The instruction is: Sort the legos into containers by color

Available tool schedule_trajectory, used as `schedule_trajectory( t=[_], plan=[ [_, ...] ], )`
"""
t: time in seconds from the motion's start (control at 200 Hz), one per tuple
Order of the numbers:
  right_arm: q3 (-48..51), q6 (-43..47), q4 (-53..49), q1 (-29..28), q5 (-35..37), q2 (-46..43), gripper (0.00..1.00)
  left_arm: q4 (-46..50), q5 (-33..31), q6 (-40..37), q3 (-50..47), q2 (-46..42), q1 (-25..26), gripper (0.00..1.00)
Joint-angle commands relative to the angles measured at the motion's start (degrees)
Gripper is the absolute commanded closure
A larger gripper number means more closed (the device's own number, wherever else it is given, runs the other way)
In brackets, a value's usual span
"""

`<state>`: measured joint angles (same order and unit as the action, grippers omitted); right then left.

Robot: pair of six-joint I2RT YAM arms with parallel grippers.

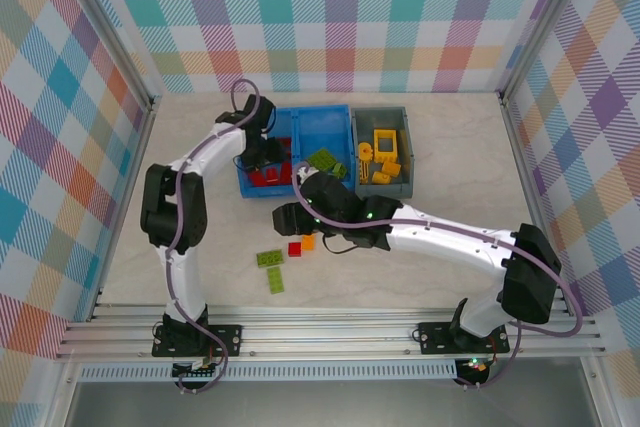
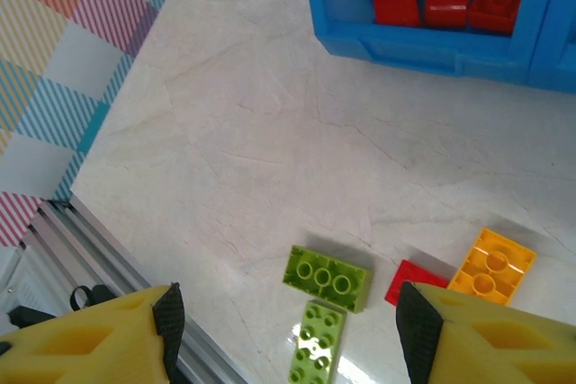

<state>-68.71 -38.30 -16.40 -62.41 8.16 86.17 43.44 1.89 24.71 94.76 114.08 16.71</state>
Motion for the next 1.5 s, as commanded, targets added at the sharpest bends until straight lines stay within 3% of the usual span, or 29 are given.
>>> schedule_trajectory(
  t=[0.0,0.295,0.55,0.675,0.835,1.03,1.33,1.495],
  plan=[
    [2.19,-0.11,-0.53,0.25,1.27,-2.76,0.35,1.51,1.52,1.07,0.74,-8.02,-0.98,0.42],
    [5.71,-2.51,-5.48,-0.85,3.83,-3.74,0.36,2.19,2.73,5.02,-7.13,-29.65,-0.14,0.46],
    [-4.04,-15.16,-20.06,0.89,5.75,10.91,0.30,-0.64,12.60,8.25,-28.28,-54.57,6.56,0.44],
    [-7.63,-16.98,-19.20,3.25,1.26,17.21,0.29,0.32,16.71,10.75,-38.81,-67.44,7.81,0.43],
    [-12.89,-18.08,-21.14,3.93,1.24,24.45,0.29,4.10,16.43,13.63,-48.78,-79.20,7.76,0.42],
    [-14.59,-18.46,-20.16,5.10,0.47,28.47,0.32,3.15,16.70,16.74,-53.36,-83.30,7.74,0.44],
    [-15.41,-20.04,-21.68,5.37,1.83,31.50,0.62,0.80,17.42,15.63,-51.18,-79.54,7.75,0.45],
    [-12.90,-19.39,-19.89,5.37,3.88,28.01,0.73,0.50,17.26,15.24,-50.59,-79.15,7.77,0.45]
  ],
)
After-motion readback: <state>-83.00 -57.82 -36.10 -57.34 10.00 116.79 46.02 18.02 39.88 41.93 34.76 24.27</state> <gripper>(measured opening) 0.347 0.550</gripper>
